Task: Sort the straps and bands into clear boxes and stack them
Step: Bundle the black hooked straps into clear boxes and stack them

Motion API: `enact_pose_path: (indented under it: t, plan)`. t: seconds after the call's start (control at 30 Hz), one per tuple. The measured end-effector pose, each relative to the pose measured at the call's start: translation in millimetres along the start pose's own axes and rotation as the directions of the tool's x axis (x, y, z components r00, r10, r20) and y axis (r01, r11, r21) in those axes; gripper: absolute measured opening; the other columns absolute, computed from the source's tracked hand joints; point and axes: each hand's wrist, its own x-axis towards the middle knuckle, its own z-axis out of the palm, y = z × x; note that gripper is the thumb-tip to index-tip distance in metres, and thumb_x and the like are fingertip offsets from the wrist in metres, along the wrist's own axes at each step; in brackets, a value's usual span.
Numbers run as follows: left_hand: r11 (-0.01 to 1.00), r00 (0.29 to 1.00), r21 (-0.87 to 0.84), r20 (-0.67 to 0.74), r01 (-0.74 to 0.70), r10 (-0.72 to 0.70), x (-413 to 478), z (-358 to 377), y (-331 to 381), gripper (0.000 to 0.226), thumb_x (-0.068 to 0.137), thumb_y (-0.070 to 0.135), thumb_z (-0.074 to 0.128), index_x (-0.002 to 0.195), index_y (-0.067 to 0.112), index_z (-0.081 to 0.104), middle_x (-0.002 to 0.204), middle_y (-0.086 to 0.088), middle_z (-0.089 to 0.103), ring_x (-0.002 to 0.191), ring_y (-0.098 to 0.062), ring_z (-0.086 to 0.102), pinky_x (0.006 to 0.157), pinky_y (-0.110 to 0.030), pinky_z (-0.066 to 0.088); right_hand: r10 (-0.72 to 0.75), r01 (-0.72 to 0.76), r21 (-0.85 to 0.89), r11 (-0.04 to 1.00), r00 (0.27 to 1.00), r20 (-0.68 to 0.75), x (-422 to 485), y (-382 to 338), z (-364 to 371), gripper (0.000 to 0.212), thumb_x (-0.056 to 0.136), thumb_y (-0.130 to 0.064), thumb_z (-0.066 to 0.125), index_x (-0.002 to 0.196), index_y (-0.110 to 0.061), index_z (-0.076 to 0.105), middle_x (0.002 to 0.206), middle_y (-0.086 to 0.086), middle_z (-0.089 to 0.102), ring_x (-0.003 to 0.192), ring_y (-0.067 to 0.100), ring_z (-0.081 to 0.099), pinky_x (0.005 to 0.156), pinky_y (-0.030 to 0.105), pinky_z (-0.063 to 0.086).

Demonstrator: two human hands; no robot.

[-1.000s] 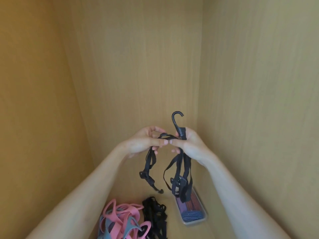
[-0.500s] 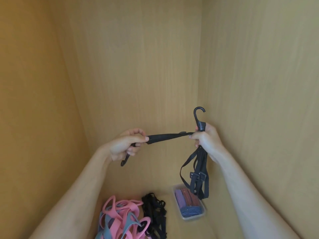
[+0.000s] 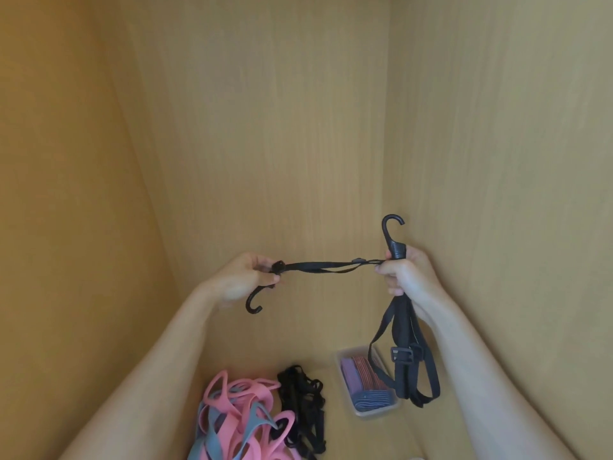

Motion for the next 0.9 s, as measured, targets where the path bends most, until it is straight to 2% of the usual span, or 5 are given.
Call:
enact_pose_path:
  t: [0.13,0.37,0.47,0.63,0.9]
  plan:
    - [0.991,0.977,0.128,-0.207,-0.029,0.055,10,6,-4,0.02,0.079,0.004,0.081,0.082,0.024,0.078,0.079,0.003,0.078,0.076,-0.008,0.069,0.086,-0.027,0.047,-0.003,0.002,0.01,1.0,0.996,0.084,-8,2,-1,0.033,0.08,0.01,0.063,0.086,-0.016,0.044,0.059,-0.007,0.041,0.043,0.007,0.031,0.038,0.021,0.025]
    - [0.999,0.901,0.045,-0.432,-0.012,0.03,16,18,-4,0.021,0.082,0.01,0.082,0.093,0.011,0.064,0.085,-0.005,0.068,0.072,-0.019,0.066,0.057,-0.028,0.054,-0.043,0.044,0.002,0.999,0.964,0.261,-26,10,15,0.037,0.086,-0.006,0.077,0.085,-0.019,0.042,0.061,-0.009,0.036,0.049,0.009,0.028,0.041,0.02,0.028]
    - [0.991,0.942,-0.119,-0.337,-0.054,0.011,15,23,-5,0.012,0.089,-0.001,0.071,0.1,0.001,0.065,0.089,-0.01,0.058,0.083,-0.024,0.061,0.061,-0.026,0.061,-0.072,0.057,0.061,0.997,0.954,0.292,-31,10,20,0.039,0.086,-0.017,0.078,0.081,-0.02,0.04,0.063,-0.008,0.033,0.05,0.01,0.026,0.044,0.022,0.025]
    - [0.991,0.974,-0.124,-0.228,-0.042,0.012,6,24,-15,0.011,0.09,0.008,0.074,0.099,0.002,0.072,0.088,-0.011,0.06,0.077,-0.017,0.065,0.072,-0.026,0.062,-0.141,0.13,0.079,0.988,0.978,0.155,-28,5,21,0.034,0.088,-0.015,0.076,0.082,-0.018,0.042,0.058,-0.01,0.036,0.048,0.012,0.028,0.045,0.022,0.032]
    - [0.972,0.995,-0.232,0.1,0.038,-0.015,-18,13,-35,0.02,0.088,0.017,0.074,0.104,0.004,0.075,0.086,0.004,0.07,0.069,-0.003,0.06,0.057,-0.02,0.047,-0.101,0.106,0.104,0.989,0.994,-0.046,-18,9,14,0.037,0.085,-0.014,0.079,0.081,-0.02,0.043,0.059,-0.009,0.039,0.048,0.01,0.034,0.048,0.024,0.036]
